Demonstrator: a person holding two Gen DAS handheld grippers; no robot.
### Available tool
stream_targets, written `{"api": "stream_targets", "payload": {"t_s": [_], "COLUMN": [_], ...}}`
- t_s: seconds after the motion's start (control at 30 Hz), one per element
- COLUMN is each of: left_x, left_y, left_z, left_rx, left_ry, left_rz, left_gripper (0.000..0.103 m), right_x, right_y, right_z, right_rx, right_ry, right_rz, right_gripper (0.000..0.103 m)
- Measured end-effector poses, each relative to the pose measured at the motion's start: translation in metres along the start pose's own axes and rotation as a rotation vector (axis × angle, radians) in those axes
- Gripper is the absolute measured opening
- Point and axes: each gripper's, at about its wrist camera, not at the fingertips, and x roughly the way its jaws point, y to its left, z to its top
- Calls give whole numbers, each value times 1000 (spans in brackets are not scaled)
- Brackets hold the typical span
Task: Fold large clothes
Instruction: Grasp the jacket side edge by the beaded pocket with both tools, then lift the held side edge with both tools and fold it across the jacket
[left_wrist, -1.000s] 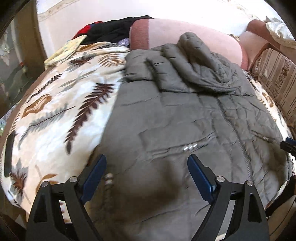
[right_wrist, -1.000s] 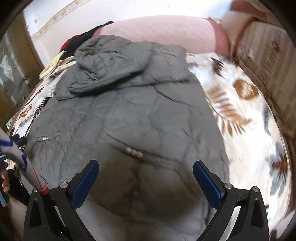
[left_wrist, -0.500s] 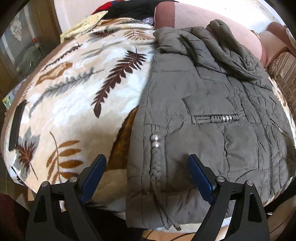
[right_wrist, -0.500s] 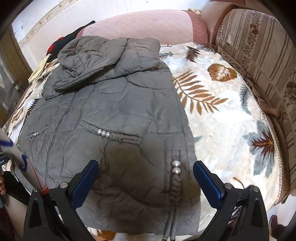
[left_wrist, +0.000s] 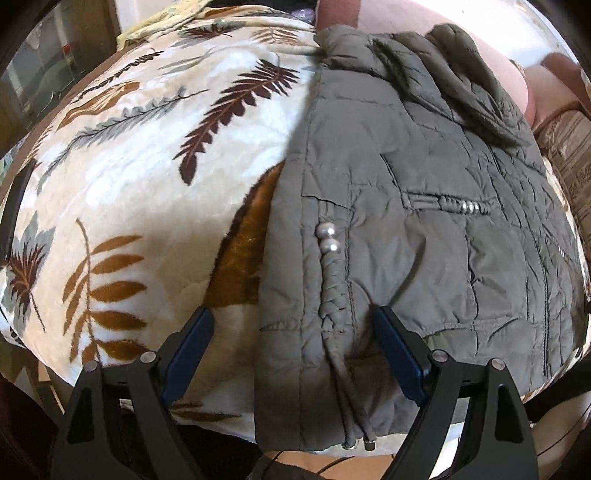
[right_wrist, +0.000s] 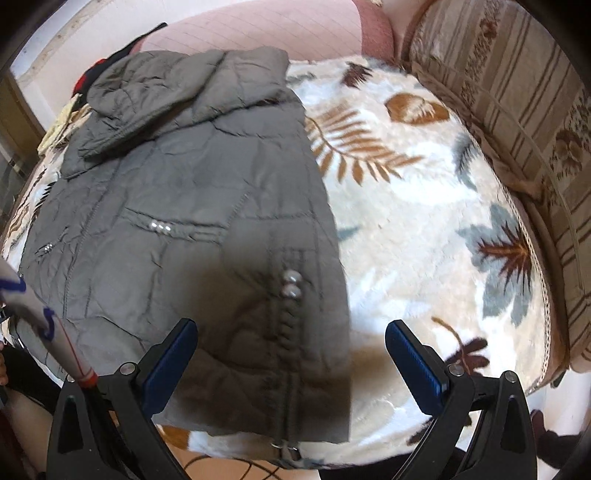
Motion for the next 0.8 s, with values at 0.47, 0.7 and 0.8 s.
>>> {"api": "stream_targets", "payload": {"t_s": [0.47, 0.7, 0.8], "left_x": [-3, -14, -21], "left_y": [-16, -36, -44], "left_z": [-4, -4, -2], "left_rx": [44, 95, 107], "left_ry": [16, -2, -15], "left_rz": [-42, -21, 4], "left_gripper": [49, 16, 13], "right_x": [32, 19, 11], "right_y": [-18, -5, -3], "right_z": [-13, -17, -16], "right_rx": [108, 84, 66], "right_ry": [82, 58, 43], "right_rz": [110, 177, 172], "right_gripper": [99, 50, 32]}}
